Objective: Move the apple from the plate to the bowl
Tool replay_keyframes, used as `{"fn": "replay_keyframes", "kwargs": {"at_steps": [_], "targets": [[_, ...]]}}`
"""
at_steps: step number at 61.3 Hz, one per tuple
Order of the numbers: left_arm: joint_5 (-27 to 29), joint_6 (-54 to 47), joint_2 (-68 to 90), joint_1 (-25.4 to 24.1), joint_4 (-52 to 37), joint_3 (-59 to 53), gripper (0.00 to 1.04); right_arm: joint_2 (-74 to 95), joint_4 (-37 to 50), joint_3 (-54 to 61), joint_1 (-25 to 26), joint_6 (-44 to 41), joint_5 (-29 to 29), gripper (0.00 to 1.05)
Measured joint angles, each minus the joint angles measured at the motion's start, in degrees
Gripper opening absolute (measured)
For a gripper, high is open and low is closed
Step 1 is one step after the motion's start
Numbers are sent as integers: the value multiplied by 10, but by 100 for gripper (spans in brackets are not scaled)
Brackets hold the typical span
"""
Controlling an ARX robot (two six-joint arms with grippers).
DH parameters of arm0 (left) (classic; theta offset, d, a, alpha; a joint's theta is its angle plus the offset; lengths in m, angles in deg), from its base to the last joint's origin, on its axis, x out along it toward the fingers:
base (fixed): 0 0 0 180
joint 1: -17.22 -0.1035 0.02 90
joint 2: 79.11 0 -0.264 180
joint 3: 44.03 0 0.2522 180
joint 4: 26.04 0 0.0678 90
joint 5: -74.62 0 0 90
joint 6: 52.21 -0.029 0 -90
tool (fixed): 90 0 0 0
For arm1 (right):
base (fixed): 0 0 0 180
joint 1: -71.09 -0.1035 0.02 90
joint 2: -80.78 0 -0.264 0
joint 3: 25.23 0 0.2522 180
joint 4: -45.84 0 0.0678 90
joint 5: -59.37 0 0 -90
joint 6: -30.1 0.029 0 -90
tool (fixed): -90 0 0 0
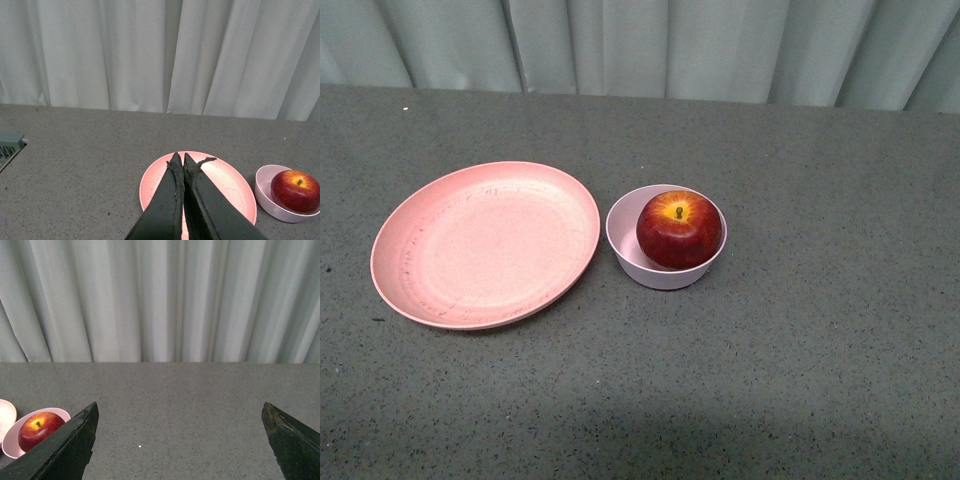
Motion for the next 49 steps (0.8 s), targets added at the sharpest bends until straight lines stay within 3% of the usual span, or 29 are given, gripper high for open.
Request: {"fn": "replay_keyframes", "kwargs": {"at_steps": [4, 8, 15, 19, 40, 46, 49], "targets": [[0, 0, -19, 0, 19, 0, 4, 0, 0, 0, 0, 0, 0, 95], [-1, 0, -85, 0, 102, 0, 4, 0, 0, 0, 0, 0, 0, 95], [-1, 0, -105, 0, 109, 0, 5, 0, 0, 0, 0, 0, 0, 95], [-1, 0, -105, 0, 110, 0, 22, 0, 0, 0, 0, 0, 0, 95], [-1, 0, -105, 0, 110, 0, 83, 0, 0, 0, 0, 0, 0, 95], [-1, 0, -105, 0, 110, 0, 99, 0, 0, 0, 0, 0, 0, 95], [-1, -1, -105, 0, 110, 0, 98, 0, 0, 0, 0, 0, 0, 95]]}}
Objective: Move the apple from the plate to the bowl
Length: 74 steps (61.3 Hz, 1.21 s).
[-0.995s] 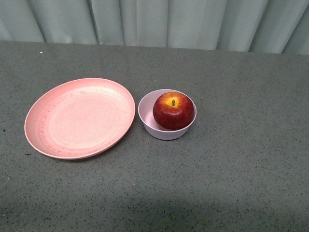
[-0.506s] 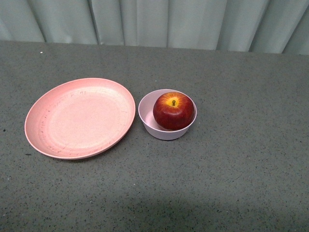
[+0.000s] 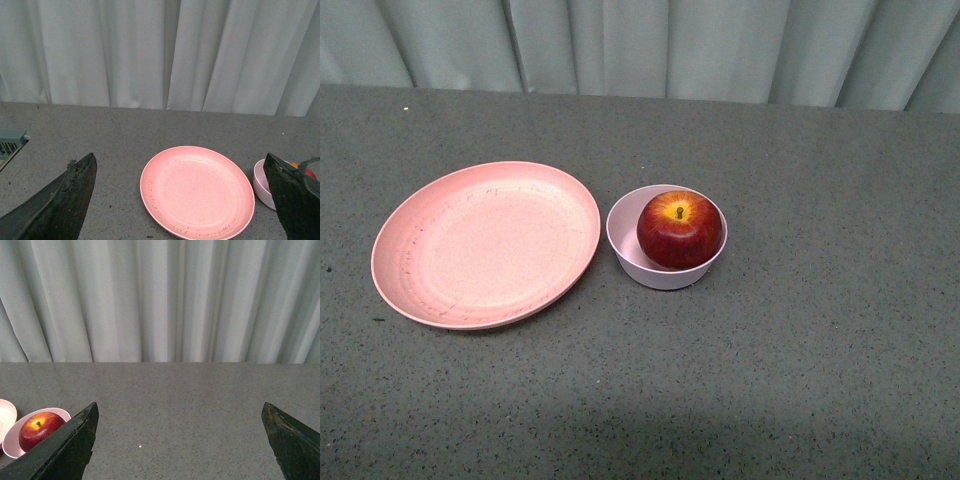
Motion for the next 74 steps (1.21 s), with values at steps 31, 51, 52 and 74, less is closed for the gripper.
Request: {"fn": "replay_keyframes", "kwargs": {"at_steps": [31, 51, 52, 74], "targets": [[0, 0, 0, 0, 0, 0, 98, 0, 0, 0, 0, 0, 0, 95], [0, 0, 0, 0, 0, 0, 98, 0, 0, 0, 0, 0, 0, 95], [0, 0, 0, 0, 0, 0, 98, 0, 0, 0, 0, 0, 0, 95], [0, 0, 0, 0, 0, 0, 98, 0, 0, 0, 0, 0, 0, 95]]}}
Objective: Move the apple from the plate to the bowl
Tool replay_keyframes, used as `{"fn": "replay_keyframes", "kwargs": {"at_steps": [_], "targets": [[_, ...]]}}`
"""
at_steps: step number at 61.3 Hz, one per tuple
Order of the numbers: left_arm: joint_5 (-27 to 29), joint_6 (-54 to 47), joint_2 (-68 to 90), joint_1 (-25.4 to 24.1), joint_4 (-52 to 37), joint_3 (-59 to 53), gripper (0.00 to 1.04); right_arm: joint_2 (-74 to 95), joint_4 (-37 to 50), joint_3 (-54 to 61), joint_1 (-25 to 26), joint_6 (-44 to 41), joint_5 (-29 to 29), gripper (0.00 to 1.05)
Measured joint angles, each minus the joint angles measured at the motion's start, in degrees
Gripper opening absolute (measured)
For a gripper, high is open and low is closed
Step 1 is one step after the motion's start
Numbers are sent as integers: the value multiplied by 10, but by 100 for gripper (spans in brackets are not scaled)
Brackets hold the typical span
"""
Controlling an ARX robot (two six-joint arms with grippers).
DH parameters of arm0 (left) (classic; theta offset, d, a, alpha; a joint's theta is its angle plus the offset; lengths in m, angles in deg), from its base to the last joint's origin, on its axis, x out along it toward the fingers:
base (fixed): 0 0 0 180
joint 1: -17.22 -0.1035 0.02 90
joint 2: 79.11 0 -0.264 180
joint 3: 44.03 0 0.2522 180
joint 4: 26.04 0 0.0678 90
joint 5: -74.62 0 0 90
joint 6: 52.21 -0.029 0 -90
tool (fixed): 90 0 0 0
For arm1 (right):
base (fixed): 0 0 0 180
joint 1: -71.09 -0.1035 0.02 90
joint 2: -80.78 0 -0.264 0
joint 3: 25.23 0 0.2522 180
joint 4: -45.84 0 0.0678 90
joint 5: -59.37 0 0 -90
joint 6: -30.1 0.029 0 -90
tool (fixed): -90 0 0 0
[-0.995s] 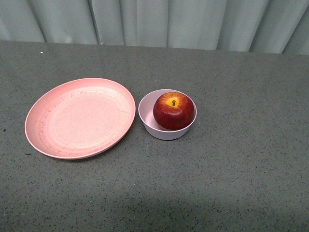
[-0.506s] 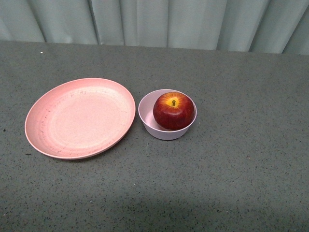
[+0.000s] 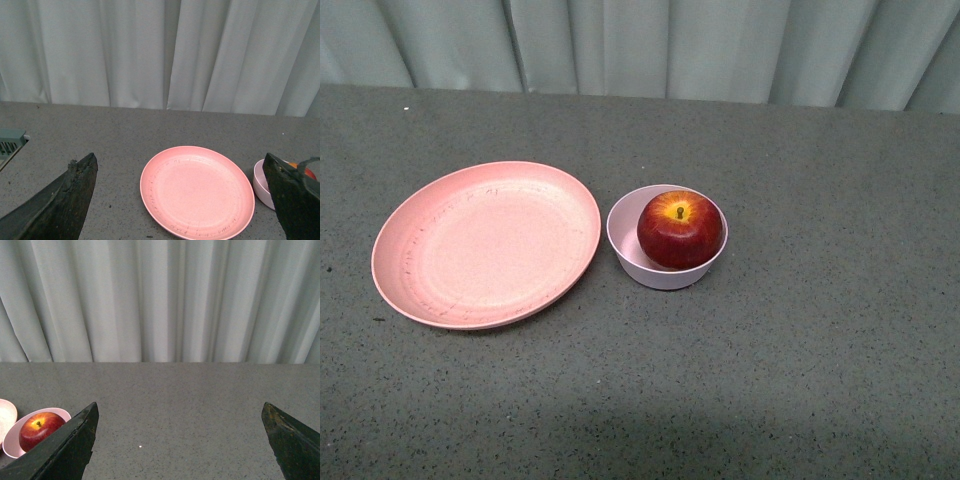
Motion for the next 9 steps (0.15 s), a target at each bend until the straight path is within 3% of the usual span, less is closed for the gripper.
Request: {"fn": "replay_keyframes", "kwargs": {"at_steps": [9], "targets": [[0, 0, 0, 0, 0, 0, 98, 0, 0, 0, 0, 0, 0, 95]]}}
